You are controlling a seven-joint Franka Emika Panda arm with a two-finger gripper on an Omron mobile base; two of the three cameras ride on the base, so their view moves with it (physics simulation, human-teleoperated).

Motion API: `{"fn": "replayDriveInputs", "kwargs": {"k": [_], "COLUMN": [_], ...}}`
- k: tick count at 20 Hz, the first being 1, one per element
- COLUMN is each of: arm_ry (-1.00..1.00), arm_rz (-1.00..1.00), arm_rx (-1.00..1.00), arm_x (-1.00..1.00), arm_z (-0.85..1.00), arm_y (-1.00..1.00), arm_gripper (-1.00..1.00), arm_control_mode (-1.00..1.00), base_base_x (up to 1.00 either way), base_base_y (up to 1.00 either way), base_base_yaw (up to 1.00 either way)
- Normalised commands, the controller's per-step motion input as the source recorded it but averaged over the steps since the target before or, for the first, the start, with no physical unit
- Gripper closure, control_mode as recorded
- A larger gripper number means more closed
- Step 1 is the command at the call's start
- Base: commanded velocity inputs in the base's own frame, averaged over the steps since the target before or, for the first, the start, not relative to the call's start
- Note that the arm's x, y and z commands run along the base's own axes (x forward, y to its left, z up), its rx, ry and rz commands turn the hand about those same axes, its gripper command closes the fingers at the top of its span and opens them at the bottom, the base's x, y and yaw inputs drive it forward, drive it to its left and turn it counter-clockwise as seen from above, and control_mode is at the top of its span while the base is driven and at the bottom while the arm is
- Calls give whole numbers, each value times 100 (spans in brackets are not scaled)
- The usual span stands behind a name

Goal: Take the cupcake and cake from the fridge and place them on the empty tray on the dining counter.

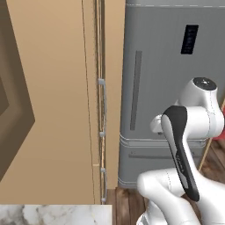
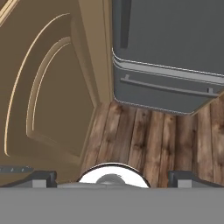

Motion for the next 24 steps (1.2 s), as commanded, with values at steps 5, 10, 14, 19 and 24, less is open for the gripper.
{"fn": "replayDriveInputs", "kwargs": {"k": [5, 10, 14, 19, 24], "arm_ry": [-16, -26, -25, 0, 0], "arm_rz": [-1, 0, 0, 0, 0], "arm_rx": [0, 0, 0, 0, 0], "arm_x": [41, 71, 65, 57, 38], "arm_z": [0, 0, -3, 1, 12], "arm_y": [-3, -2, 0, -6, -14], "arm_gripper": [-100, -100, -100, -100, -100], "arm_control_mode": [-100, -100, -100, -100, -100], "base_base_x": [0, 0, 0, 0, 0], "base_base_y": [0, 0, 0, 0, 0], "base_base_yaw": [0, 0, 0, 0, 0]}}
